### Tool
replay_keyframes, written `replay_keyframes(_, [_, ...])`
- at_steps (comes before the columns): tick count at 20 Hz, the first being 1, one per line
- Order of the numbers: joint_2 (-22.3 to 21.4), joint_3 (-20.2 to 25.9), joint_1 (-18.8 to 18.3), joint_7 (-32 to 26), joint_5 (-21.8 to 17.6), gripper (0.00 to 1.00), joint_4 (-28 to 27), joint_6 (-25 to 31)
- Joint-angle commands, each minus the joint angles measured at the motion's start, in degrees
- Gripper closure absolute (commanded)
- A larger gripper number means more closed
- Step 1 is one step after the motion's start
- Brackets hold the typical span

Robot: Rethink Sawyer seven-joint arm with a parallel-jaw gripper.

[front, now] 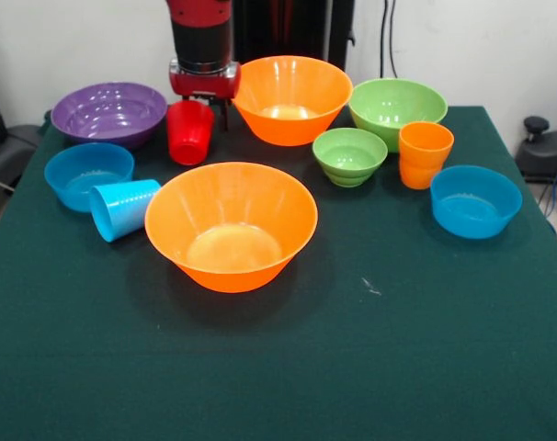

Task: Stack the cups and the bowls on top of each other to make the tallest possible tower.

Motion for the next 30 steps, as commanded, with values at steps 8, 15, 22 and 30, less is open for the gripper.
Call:
replay_keyframes(8, [-3.9, 9.5, -2.6, 1.8, 2.3, 0.0, -0.2, 0.6])
replay_keyframes(15, [-3.4, 5.3, 1.6, 3.6, 0.3, 1.0, -1.9, -2.2])
replay_keyframes(22, [-2.4, 7.0, -0.3, 3.4, 1.2, 1.0, -1.1, -1.9])
replay_keyframes(30, [-4.5, 9.0, -2.2, 2.7, 3.1, 1.0, 1.4, 1.2])
